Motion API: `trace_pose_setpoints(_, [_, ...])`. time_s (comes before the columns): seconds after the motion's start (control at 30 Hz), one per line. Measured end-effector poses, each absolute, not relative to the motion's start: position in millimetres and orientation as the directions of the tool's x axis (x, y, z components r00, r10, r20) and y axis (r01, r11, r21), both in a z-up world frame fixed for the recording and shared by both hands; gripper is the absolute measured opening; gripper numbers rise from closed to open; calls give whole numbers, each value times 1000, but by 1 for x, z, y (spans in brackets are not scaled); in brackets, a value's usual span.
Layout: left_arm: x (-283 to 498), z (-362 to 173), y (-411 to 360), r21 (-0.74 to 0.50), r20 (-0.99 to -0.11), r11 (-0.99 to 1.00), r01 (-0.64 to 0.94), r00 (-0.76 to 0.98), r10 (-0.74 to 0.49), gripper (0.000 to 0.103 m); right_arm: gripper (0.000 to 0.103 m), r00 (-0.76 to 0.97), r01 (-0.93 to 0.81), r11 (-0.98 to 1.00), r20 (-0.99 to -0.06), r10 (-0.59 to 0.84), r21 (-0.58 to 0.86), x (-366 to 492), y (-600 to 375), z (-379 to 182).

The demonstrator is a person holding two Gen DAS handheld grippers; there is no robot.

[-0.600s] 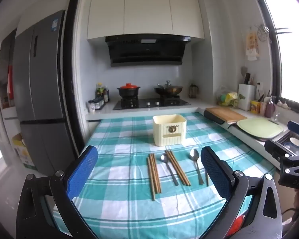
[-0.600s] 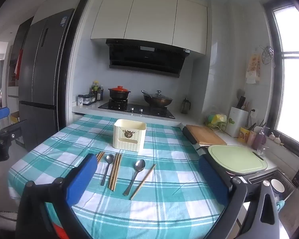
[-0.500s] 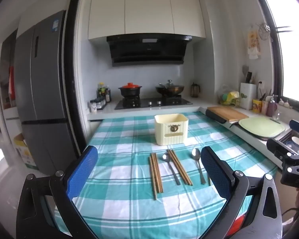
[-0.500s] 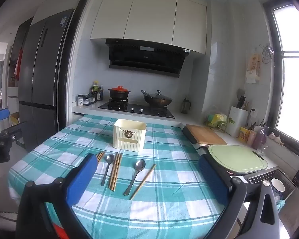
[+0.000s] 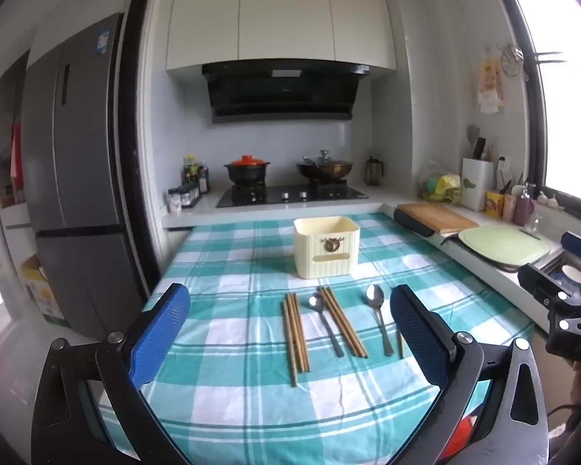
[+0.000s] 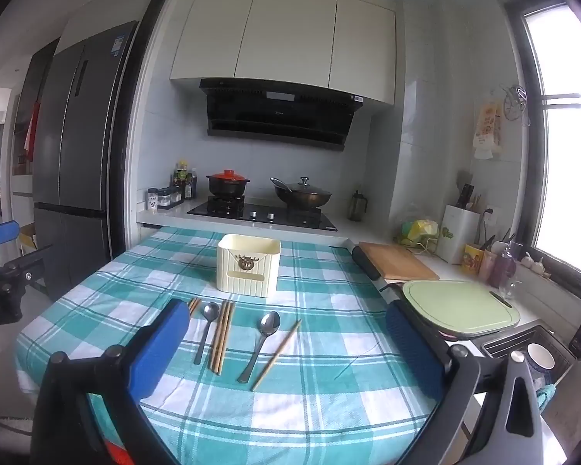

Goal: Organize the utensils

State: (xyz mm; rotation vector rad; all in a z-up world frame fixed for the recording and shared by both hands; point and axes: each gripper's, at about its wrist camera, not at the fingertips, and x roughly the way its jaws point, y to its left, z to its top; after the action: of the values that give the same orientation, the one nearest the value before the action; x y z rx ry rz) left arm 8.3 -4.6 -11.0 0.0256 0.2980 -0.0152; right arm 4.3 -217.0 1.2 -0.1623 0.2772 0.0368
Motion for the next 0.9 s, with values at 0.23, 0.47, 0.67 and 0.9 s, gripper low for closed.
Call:
trace_pose_setpoints(0.23, [12, -11, -5, 15, -322, 999, 29, 946, -23, 103, 103, 959, -47, 988, -283, 3, -149, 7, -218, -2])
trace_pose_setpoints(0.47, [13, -10, -5, 8, -329, 999, 35, 944, -31, 103, 103, 959, -42, 988, -282, -2, -149, 6, -216, -2])
trace_pose_setpoints(0.67, [17, -11, -6, -2, -346, 999, 46, 937, -44, 103, 103, 958, -41, 989, -287, -2, -145, 7, -218, -2])
trace_pose_setpoints(0.9, [19, -12, -6, -8, -356, 999, 48, 933, -48, 103, 103, 956, -43, 988, -294, -2, -146, 8, -218, -3])
